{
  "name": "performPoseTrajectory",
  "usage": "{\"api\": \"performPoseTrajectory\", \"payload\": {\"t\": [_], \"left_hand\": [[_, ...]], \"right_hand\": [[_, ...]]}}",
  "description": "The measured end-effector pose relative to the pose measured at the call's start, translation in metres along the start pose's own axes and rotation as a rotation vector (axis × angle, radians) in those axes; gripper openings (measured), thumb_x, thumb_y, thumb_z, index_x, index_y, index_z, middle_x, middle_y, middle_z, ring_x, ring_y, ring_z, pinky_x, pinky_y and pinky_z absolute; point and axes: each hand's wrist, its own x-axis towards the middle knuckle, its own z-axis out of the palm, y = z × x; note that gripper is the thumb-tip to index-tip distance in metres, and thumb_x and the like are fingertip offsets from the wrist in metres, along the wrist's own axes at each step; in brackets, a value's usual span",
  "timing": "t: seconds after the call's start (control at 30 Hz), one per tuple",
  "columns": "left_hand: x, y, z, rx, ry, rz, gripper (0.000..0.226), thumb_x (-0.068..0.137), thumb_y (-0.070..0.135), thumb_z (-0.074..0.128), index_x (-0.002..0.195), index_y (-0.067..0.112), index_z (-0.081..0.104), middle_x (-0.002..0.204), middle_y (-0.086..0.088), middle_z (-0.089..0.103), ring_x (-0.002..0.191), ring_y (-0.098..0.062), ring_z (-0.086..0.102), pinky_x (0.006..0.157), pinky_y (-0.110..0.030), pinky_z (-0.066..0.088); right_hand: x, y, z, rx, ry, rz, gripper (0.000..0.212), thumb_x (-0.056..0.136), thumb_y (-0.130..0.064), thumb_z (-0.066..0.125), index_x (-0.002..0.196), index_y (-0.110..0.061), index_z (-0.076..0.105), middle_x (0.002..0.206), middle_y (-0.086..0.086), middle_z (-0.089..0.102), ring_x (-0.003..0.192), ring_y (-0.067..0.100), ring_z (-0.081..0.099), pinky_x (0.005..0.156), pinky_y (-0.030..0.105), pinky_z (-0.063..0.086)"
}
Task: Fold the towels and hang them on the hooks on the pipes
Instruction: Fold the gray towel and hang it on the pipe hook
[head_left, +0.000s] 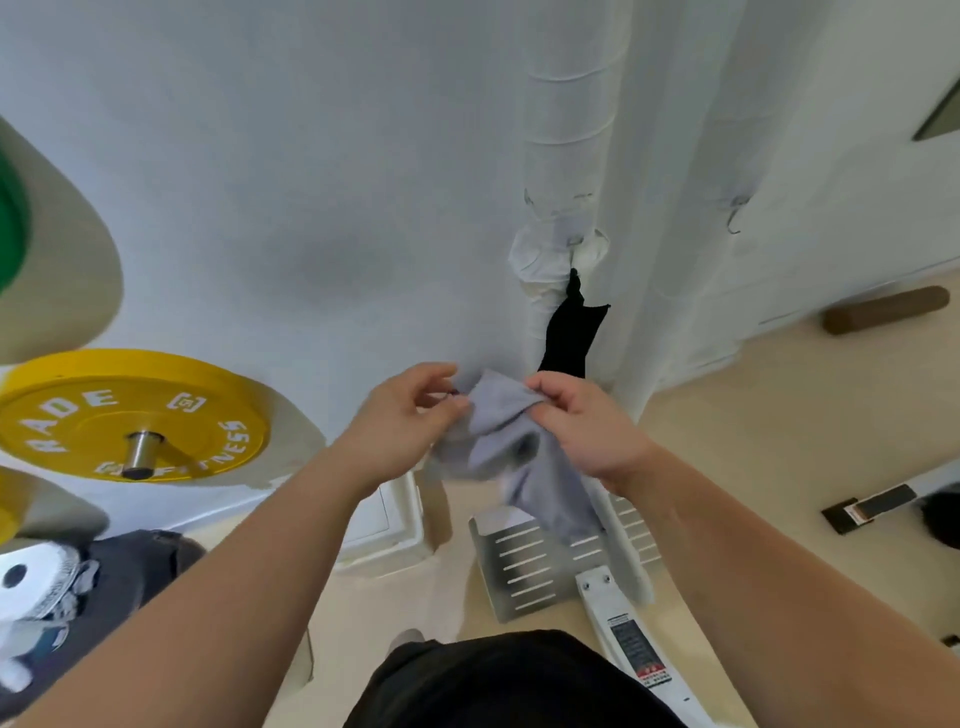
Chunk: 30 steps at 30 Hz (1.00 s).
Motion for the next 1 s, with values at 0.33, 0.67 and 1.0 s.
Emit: {"api": "performPoseTrajectory", "payload": {"t": [0.33, 0.67, 1.0], "left_hand": [[0.029, 0.049, 0.019, 0.15, -0.113, 0.235, 0.012, 0.098, 0.025, 0.063, 0.088, 0.02, 0.069, 0.089, 0.006, 0.071, 0.074, -0.008, 0.06, 0.07, -0.024, 0.046], [0.055, 0.064, -0.003, -0.01, 0.283, 0.154, 0.014, 0.097, 0.019, 0.058, 0.088, 0.014, 0.067, 0.078, 0.008, 0.06, 0.07, -0.005, 0.051, 0.061, -0.026, 0.04], [0.085, 0.014, -0.054, -0.291, 0.415, -0.154, 0.017, 0.093, 0.016, 0.064, 0.078, 0.012, 0.068, 0.077, -0.008, 0.061, 0.075, -0.022, 0.053, 0.07, -0.035, 0.046]], "right_hand": [[0.005, -0.013, -0.025, -0.218, 0.141, -0.073, 0.005, 0.091, -0.01, 0.065, 0.091, -0.015, 0.063, 0.083, 0.001, 0.066, 0.074, 0.007, 0.058, 0.069, 0.023, 0.045], [-0.002, 0.009, -0.055, -0.163, 0.2, 0.045, 0.023, 0.079, -0.015, 0.084, 0.077, -0.016, 0.061, 0.055, -0.018, 0.054, 0.05, 0.0, 0.046, 0.05, 0.014, 0.038], [-0.008, 0.035, -0.082, -0.388, 0.211, 0.086, 0.014, 0.093, -0.018, 0.071, 0.079, -0.02, 0.066, 0.06, -0.002, 0.046, 0.054, 0.008, 0.039, 0.059, 0.025, 0.036]]}}
